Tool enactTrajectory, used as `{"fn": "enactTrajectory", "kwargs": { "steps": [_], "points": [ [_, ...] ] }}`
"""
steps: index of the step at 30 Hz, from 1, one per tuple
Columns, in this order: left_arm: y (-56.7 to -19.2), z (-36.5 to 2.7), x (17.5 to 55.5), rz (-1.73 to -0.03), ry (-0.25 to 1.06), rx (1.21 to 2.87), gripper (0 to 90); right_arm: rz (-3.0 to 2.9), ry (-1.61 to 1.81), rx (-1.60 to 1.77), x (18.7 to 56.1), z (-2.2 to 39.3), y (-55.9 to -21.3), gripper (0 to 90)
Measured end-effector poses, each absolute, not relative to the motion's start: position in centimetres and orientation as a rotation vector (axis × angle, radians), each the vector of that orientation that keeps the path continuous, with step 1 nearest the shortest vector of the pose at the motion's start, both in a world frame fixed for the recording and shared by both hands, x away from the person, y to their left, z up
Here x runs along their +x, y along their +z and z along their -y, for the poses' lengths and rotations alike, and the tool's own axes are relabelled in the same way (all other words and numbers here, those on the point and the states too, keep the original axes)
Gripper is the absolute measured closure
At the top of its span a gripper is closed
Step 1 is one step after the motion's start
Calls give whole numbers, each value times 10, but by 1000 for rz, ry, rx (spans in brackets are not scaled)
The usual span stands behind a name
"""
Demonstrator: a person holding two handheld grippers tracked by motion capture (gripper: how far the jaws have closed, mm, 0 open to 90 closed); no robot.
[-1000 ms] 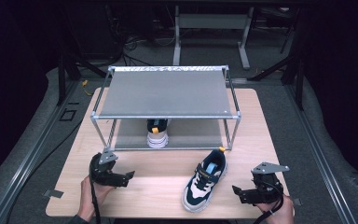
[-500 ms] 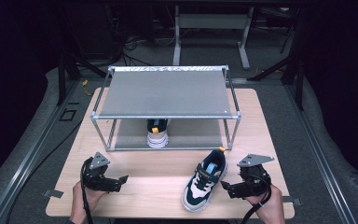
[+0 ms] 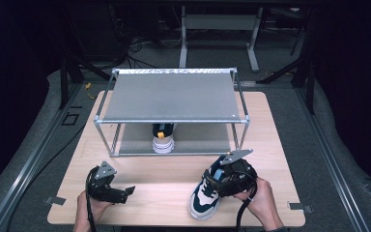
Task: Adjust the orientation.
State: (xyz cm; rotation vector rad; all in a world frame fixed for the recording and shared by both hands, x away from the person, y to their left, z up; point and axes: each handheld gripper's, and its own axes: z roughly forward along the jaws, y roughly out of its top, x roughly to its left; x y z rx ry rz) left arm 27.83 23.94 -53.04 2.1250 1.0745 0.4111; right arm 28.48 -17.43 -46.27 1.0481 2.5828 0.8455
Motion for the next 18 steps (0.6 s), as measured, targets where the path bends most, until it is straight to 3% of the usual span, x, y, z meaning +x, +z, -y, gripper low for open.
{"fn": "enactTrajectory", "kwargs": {
  "steps": [11,18],
  "points": [
    [-527,-241,277,-1057,405,2125,0,-2709,674,961,298,151,-473,450],
    [-529,-240,276,-1050,396,2125,0,-2729,697,961,299,153,-476,530]
  ]
}}
